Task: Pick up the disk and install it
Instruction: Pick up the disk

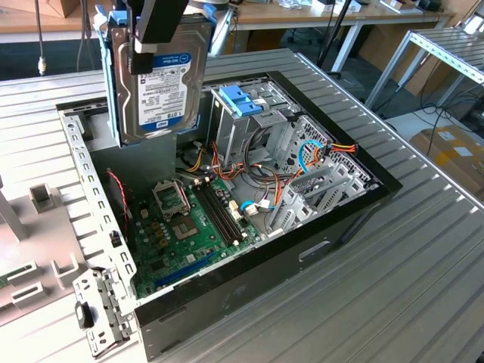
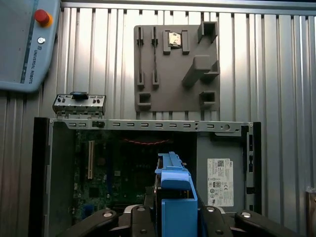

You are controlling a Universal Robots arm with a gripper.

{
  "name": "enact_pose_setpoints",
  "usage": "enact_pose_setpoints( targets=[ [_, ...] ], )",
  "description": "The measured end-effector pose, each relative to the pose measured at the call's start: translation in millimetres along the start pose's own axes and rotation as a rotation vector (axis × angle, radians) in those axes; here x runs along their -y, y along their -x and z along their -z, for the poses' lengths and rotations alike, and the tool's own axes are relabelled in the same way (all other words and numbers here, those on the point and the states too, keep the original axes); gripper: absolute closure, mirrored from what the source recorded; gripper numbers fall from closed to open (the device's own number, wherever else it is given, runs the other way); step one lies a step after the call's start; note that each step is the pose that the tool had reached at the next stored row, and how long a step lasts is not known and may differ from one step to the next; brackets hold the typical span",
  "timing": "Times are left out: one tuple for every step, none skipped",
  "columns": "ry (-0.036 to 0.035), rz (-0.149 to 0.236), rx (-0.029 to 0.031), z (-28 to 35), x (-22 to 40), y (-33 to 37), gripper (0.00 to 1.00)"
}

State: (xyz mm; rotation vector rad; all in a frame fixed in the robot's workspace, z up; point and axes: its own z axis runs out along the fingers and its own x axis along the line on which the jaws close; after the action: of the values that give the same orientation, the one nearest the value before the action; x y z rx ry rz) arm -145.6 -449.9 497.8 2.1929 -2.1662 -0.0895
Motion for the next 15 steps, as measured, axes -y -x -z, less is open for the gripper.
enact_pose_setpoints(
  targets=[
    [0.0001, 0.0, 0.0001, 0.0, 1.1, -0.7, 0.63],
    [0.0003, 0.0, 0.0001, 0.0, 1.9, -1.3, 0.63],
    [0.0005, 0.0, 0.0, 0.1, 3.4, -2.3, 0.63],
    [0.0006, 0.0, 0.0001, 0.0, 4.7, -3.2, 0.63],
    [0.0009, 0.0, 0.0, 0.1, 6.8, -4.5, 0.63],
    [0.0011, 0.0, 0.0001, 0.1, 8.5, -5.4, 0.63],
    [0.0013, 0.0, 0.0, 0.1, 10.2, -6.5, 0.63],
    [0.0016, 0.0, 0.0, 0.1, 11.7, -7.4, 0.63],
    [0.0017, 0.0, 0.0, 0.2, 12.7, -8.2, 0.63],
    [0.0018, 0.0, 0.0, 0.2, 13.5, -8.7, 0.63],
    [0.0019, 0.0, 0.0, 0.2, 14.7, -9.7, 0.63],
    [0.002, 0.0, 0.0, 0.2, 15.5, -10.3, 0.63],
    [0.002, 0.0, 0.0, 0.2, 16.1, -10.9, 0.63],
    [0.0021, 0.0, 0.0001, 0.2, 17.5, -11.9, 0.63],
    [0.0023, 0.0, 0.0001, 0.2, 18.7, -13.0, 0.63]
  ],
)
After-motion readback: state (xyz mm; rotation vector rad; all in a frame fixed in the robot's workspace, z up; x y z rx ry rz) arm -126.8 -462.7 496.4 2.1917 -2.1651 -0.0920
